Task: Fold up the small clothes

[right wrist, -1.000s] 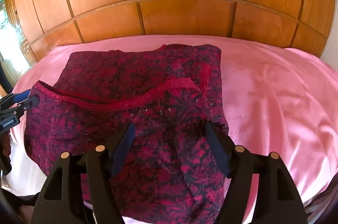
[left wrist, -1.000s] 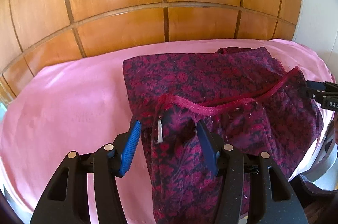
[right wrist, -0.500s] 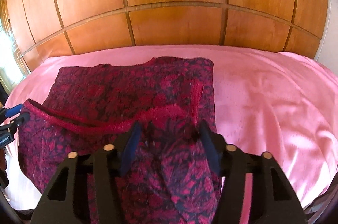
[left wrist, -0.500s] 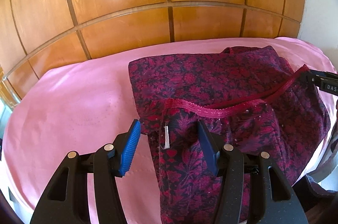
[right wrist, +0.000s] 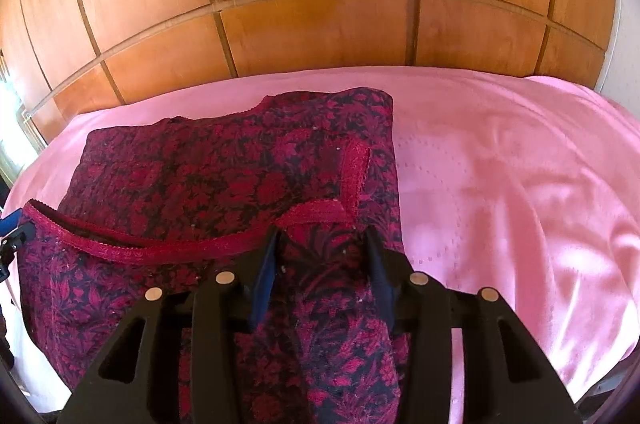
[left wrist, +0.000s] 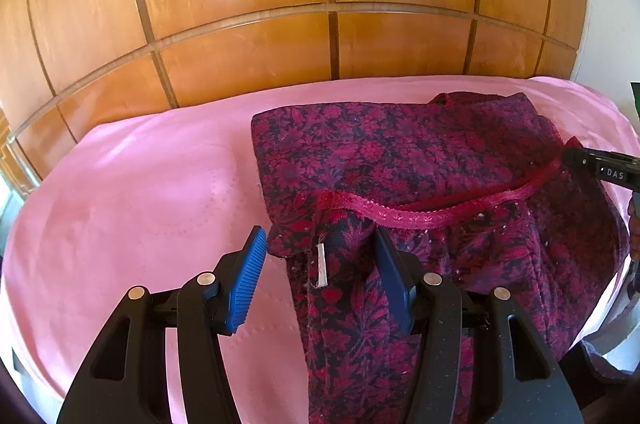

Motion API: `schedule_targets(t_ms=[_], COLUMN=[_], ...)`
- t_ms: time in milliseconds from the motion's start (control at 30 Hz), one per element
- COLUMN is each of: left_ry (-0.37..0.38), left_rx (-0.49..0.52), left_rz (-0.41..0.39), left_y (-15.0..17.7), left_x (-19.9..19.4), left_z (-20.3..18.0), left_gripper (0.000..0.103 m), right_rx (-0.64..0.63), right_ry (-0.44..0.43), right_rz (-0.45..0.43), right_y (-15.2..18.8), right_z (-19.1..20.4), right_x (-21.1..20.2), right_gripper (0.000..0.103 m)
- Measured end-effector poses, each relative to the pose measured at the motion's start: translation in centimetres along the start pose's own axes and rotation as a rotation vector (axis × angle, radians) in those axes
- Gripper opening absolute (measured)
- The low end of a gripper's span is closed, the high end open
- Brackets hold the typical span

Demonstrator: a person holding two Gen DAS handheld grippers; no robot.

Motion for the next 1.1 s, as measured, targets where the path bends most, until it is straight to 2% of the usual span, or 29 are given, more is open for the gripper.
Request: schedule_targets(t_ms=[33, 67, 100, 133, 200, 267, 400, 433, 567, 733, 900, 1100], left_ry=[0.015, 0.032, 0.069, 0.106, 0.127, 0.158, 0.230, 0.255, 0.280, 0.316, 0.282, 0.220], left_rx=[-0.003, -0.015, -0.039, -0.053, -0.057, -0.094, -0.206, -0.216, -0.205, -0.239, -0.255, -0.251], left_rz=[0.005, 0.015, 0.035, 0.047, 0.020, -0.009, -0.056, -0.084, -0.123, -0.174, -0.204, -0.181], left_y=[0.1, 0.2, 0.4, 0.4, 0.7, 1.0, 1.6, 1.8, 2.0, -0.3, -3.9, -7.8], left_x=[0.3, 0.6, 1.1, 1.3, 0.9, 0.4, -1.3, -2.4, -4.6, -5.5, -3.9, 0.3], left_z=[0.1, 0.2, 0.3, 0.5, 0.3, 0.7, 2.5, 2.7, 2.6, 3.7, 4.6, 5.6], left_gripper=[0.054, 0.047, 0.030, 0.025, 0.016, 0.014, 0.014, 0.014, 0.014, 0.014, 0.014, 0.014], right_rx=[-0.007, -0.013, -0.016, -0.022, -0.035, -0.043, -0.032, -0.025, -0.004, 0.024, 0.040, 0.047], right_ry=[0.003, 0.004, 0.002, 0.002, 0.001, -0.006, -0.052, -0.069, -0.127, -0.171, -0.156, -0.120], right_rz=[0.000, -0.001, 0.001, 0.001, -0.004, -0.002, -0.022, -0.028, -0.056, -0.099, -0.142, -0.129], right_y=[0.0, 0.0, 0.0, 0.0, 0.1, 0.2, 0.3, 0.3, -0.3, -2.8, -6.8, -11.2], right_z=[0.1, 0.1, 0.2, 0.3, 0.5, 0.6, 0.4, 0.3, 0.2, 0.2, 0.4, 0.8], right_x=[0.0, 0.0, 0.0, -0.1, -0.4, -0.8, -2.7, -3.4, -5.8, -6.6, -5.0, -1.1], right_gripper=[0.041, 0.040, 0.039, 0.035, 0.029, 0.021, 0.019, 0.019, 0.018, 0.018, 0.018, 0.018])
Point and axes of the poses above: each gripper's, at about its wrist camera, not at the fingertips, and x roughly the way its jaws point, z to its left, y to its underside, the point moved 1 cm from there along x, roughly the way its jaws point, and after that the axes turned 3 degrees about z, right-handed, at the moved point
